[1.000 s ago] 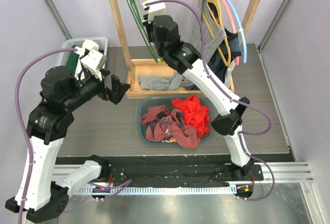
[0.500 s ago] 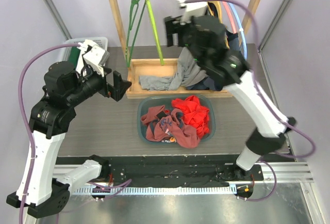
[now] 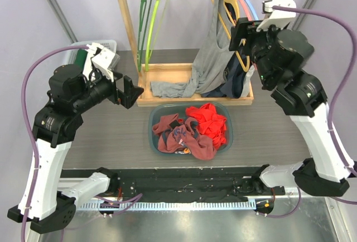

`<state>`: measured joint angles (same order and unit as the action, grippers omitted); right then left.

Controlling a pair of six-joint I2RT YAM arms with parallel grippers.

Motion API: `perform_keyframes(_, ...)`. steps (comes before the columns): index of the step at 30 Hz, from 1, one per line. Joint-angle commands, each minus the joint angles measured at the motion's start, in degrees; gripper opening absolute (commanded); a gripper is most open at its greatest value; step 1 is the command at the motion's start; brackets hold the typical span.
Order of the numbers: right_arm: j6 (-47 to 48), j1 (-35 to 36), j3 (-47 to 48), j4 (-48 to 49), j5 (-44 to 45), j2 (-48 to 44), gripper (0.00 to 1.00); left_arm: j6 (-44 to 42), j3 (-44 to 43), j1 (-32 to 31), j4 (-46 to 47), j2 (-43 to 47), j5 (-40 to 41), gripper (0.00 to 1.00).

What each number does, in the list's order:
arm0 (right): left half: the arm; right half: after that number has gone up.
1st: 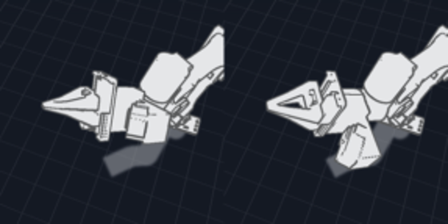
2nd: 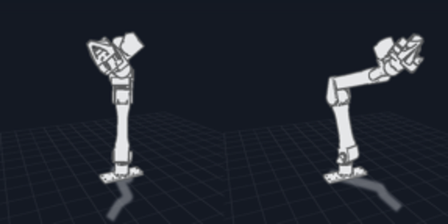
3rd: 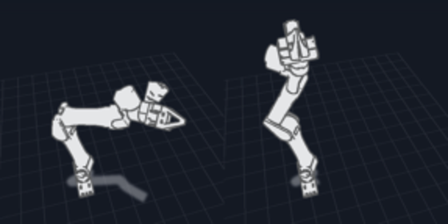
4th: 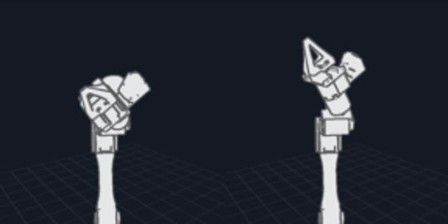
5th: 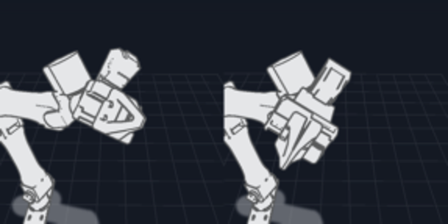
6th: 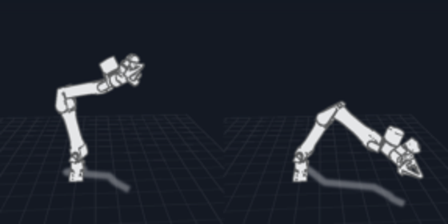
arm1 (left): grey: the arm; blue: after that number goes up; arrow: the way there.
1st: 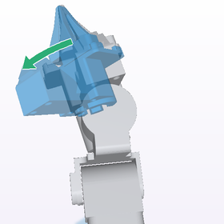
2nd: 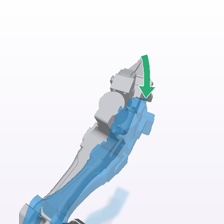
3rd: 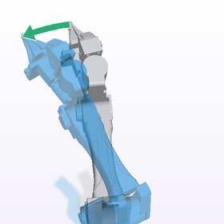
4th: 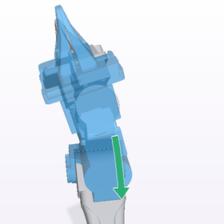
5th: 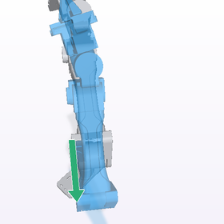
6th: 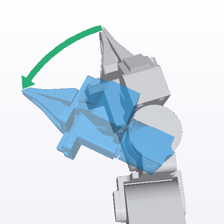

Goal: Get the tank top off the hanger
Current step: Place the hanger at the clothesline, then pick up the hanger from the clothesline.

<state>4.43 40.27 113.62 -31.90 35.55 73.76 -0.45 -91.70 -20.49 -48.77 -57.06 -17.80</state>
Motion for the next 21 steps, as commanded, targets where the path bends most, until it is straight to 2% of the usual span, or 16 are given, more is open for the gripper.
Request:
perform_keyframes(1,-4.3,-6.6,-2.3,-1.6,-7.4,1.9,0.8,0.2,-1.7,0.3,0.9,0.2,-1.1,1.0)
perform_keyframes(8,-12.4,-19.7,-4.5,-1.8,-20.1,4.9,0.79,0.2,-1.5,0.2,1.0,0.7,-1.1,1.0)
perform_keyframes(17,-14.4,-22.5,-4.6,-1.9,-24.2,6.8,0.78,0.1,-0.8,0.3,1.2,0.5,-1.7,1.0)
perform_keyframes(21,-15.1,-22.4,-3.8,-0.5,-26.0,4.6,0.76,0.1,-0.2,0.3,1.3,0.5,-2.1,1.0)
